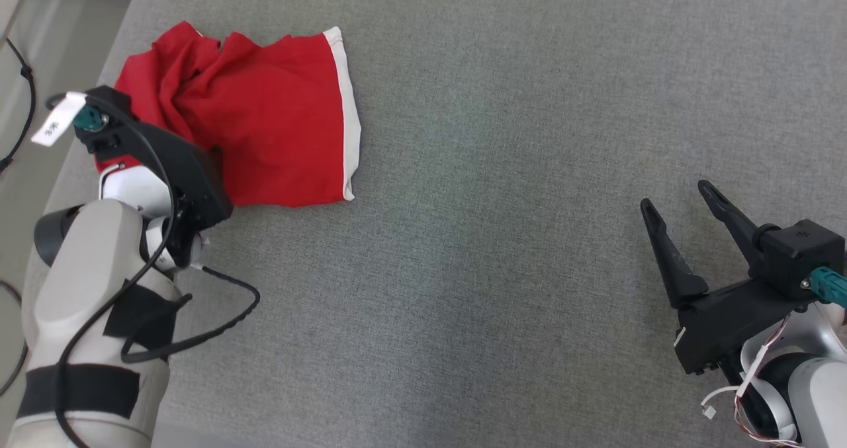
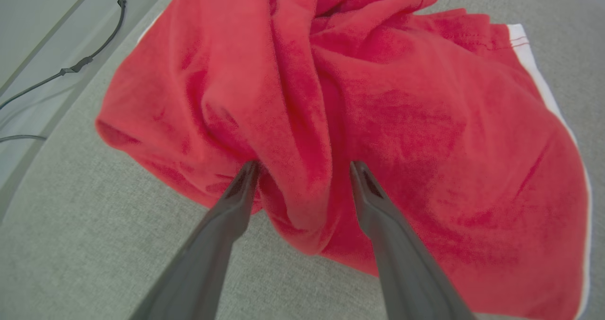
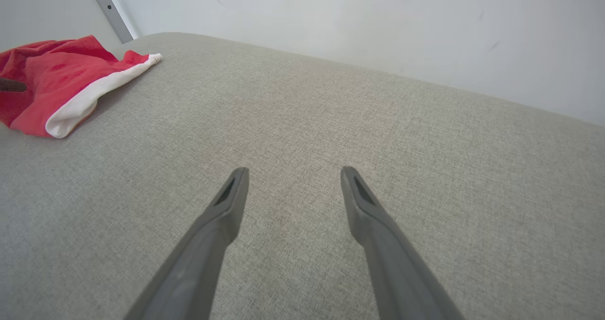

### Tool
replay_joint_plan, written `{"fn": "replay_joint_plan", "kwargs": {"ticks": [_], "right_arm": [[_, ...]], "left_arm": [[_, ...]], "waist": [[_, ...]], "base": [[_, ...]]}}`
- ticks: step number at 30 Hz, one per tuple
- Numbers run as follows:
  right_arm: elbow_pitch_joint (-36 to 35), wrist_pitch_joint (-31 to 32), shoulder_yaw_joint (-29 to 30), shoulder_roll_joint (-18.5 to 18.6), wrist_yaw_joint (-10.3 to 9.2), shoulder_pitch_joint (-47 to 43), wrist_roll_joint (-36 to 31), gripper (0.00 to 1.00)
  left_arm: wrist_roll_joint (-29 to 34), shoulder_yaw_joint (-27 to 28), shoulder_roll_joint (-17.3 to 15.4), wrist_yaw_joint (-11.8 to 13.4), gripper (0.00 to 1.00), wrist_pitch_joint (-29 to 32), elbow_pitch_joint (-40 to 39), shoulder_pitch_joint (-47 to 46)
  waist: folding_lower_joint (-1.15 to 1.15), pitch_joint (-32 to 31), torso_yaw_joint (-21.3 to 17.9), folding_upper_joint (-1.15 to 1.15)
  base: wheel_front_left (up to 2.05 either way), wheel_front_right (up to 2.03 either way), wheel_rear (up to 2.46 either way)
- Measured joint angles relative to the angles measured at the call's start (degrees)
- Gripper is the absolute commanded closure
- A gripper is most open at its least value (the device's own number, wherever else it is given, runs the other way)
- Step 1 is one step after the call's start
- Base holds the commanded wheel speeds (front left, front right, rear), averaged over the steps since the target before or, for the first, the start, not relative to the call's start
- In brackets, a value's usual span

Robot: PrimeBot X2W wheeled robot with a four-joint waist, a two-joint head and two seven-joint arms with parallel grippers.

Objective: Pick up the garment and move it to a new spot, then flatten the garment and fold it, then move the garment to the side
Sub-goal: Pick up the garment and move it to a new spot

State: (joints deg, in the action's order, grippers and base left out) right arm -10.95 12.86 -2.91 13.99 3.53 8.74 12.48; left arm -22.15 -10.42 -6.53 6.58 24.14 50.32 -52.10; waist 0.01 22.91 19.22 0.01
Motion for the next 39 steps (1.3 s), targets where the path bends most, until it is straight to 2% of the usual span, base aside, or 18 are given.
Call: {"fn": "replay_joint_plan", "kwargs": {"ticks": [5,6,7,8,21,32,39], "right_arm": [[-0.1,0.9,0.2,0.3,0.00,0.0,0.0,0.00],[-0.3,1.2,0.2,0.3,0.00,0.0,0.0,0.00],[-0.4,1.3,0.2,0.3,0.00,0.0,0.0,0.00],[-0.5,1.4,0.1,0.3,0.00,0.0,0.0,0.00],[0.5,2.3,-0.2,-0.2,-0.02,0.1,0.0,0.00],[5.8,0.3,-0.6,-2.8,-0.08,1.0,1.6,0.00],[10.3,-1.9,-1.4,-5.5,-0.49,1.2,2.9,0.00]], "left_arm": [[0.5,0.1,0.3,0.2,0.00,-0.8,2.7,-2.2],[0.5,0.2,0.3,0.5,0.14,-1.0,2.9,-2.3],[0.5,0.2,0.5,0.5,0.69,-1.1,3.3,-2.5],[0.6,0.2,0.6,0.5,1.00,-1.3,3.9,-2.6],[1.3,0.5,1.3,0.5,1.00,-4.4,9.0,-4.9],[3.5,-1.3,2.7,0.4,1.00,-10.3,9.0,-10.7],[4.8,-3.9,3.4,-2.6,1.00,-14.1,8.3,-12.3]], "waist": [[0.00,0.7,0.1,0.00],[-0.01,0.7,0.1,-0.01],[-0.01,0.6,0.1,-0.01],[-0.01,0.7,0.1,-0.01],[-0.01,-1.2,0.2,-0.01],[-0.01,-5.8,0.1,-0.01],[-0.02,-10.4,-0.6,-0.01]], "base": [[0.00,0.00,0.00],[0.00,0.00,0.00],[0.00,0.00,0.00],[0.00,0.00,0.00],[0.00,0.00,0.00],[0.00,0.00,0.00],[0.00,0.00,0.00]]}}
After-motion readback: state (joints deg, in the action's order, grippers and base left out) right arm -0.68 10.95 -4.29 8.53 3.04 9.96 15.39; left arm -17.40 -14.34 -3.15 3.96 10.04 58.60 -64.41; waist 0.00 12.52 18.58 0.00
